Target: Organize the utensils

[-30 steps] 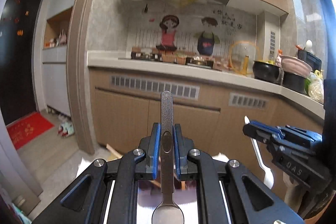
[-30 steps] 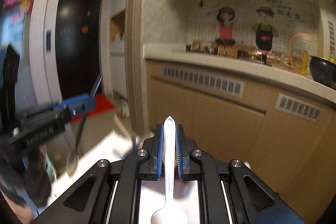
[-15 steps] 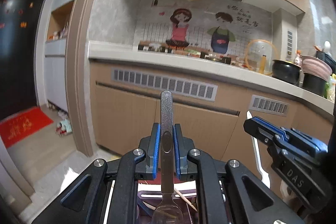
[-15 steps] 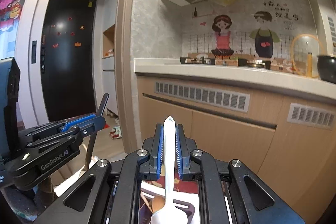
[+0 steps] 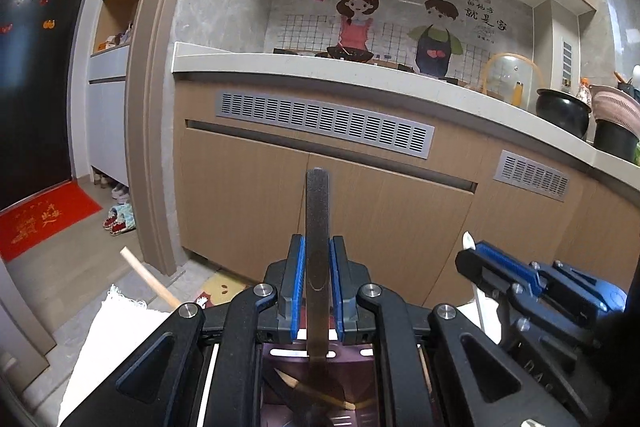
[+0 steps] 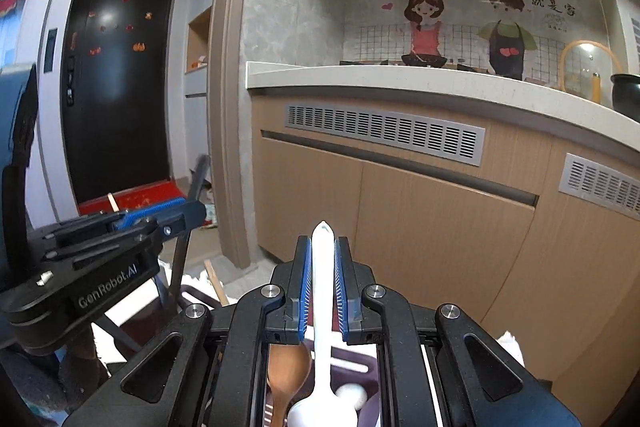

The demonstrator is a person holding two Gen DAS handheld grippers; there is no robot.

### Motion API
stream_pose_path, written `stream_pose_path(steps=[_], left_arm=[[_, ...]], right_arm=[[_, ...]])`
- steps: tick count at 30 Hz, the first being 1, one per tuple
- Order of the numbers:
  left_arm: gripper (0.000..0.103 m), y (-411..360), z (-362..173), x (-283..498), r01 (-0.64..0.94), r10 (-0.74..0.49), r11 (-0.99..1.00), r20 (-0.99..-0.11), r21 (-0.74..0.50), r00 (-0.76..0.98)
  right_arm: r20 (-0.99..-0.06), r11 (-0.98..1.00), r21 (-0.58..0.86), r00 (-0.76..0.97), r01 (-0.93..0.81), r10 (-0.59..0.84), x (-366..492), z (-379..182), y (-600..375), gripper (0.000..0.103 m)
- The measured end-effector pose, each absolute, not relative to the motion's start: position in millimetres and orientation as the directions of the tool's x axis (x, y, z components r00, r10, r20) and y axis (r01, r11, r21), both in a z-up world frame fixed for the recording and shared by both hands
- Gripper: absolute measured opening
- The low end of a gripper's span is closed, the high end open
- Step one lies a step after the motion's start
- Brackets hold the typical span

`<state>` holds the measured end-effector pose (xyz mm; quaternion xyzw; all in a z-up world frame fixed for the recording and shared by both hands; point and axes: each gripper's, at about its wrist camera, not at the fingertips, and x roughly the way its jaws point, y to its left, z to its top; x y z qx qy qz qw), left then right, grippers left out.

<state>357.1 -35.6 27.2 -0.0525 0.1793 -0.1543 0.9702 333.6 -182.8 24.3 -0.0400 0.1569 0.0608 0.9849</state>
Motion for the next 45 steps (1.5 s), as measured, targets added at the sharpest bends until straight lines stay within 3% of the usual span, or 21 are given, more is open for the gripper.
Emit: stream_pose_path(steps=[4, 10, 12, 17, 22, 27, 32, 45], left_arm=[[0.011, -38, 20, 358, 0.286, -0.318, 0.948, -0.359, -0.139, 0.878], [0.035, -18, 23, 348, 0.25, -0.31, 0.948, -0.385, -0.198, 0.869], [0.05, -10, 27, 342, 0.23, -0.3, 0.95, -0.411, -0.21, 0.861], [0.072, 10, 30, 308, 0.172, -0.263, 0.959, -0.479, -0.226, 0.838], [0.086, 15, 22, 256, 0.139, -0.223, 0.971, -0.541, -0.192, 0.811], [0.102, 10, 11, 190, 0.133, -0.184, 0.982, -0.534, -0.133, 0.825], [0.102, 5, 2, 132, 0.098, -0.117, 0.993, -0.51, -0.063, 0.852], [0.103, -9, -15, 51, 0.049, -0.002, 0.996, -0.516, 0.079, 0.857]], right_arm=[[-0.348, 0.987, -0.064, 0.93, -0.145, 0.114, 333, 10, -178, 0.012], [-0.4, 0.985, -0.042, 0.906, -0.17, 0.14, 321, 1, -179, 0.015], [-0.414, 0.984, -0.036, 0.899, -0.172, 0.142, 314, 1, -182, 0.022], [-0.446, 0.99, 0.032, 0.884, -0.138, 0.138, 286, 10, -199, 0.055], [-0.472, 0.991, 0.07, 0.872, -0.111, 0.131, 244, 19, -210, 0.065], [-0.489, 0.991, 0.098, 0.863, -0.093, 0.129, 187, 18, -210, 0.075], [-0.512, 0.994, 0.066, 0.852, -0.09, 0.111, 128, 2, -196, 0.091], [-0.512, 1.0, 0.015, 0.859, 0.008, 0.001, 29, -15, -189, 0.093]])
